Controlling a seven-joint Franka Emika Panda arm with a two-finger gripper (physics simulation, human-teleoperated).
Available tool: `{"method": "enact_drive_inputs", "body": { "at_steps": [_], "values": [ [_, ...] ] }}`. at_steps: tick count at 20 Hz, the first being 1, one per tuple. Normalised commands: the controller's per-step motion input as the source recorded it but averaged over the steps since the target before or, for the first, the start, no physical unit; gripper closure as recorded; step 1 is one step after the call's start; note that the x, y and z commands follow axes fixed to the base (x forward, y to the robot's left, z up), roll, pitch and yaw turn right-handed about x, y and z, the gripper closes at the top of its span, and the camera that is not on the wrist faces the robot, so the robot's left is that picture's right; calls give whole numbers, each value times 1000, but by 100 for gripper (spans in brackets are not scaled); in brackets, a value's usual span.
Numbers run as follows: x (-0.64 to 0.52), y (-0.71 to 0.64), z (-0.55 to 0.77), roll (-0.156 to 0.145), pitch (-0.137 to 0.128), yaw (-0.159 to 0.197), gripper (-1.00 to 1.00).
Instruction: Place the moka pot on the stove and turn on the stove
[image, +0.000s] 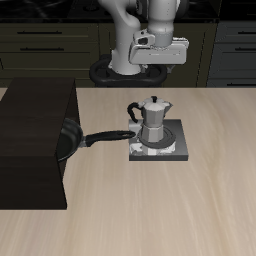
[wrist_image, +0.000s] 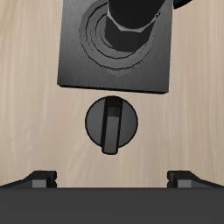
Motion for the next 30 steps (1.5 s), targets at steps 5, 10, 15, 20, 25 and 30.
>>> {"method": "enact_drive_inputs", "body": {
  "at_steps": [5,10,15,20,25,30],
  "values": [
    [-17,-11,-224,-35,-50,48,-100],
    [35,-91,-255,-19,16,16,-100],
    [33,-79,-200,-31,11,-12,-100],
    [-27,37,-85,-1,-18,18,-100],
    [-18,59,-175,6,15,12,-100],
    [31,84,-201,-3,15,-3,-100]
  ]
}}
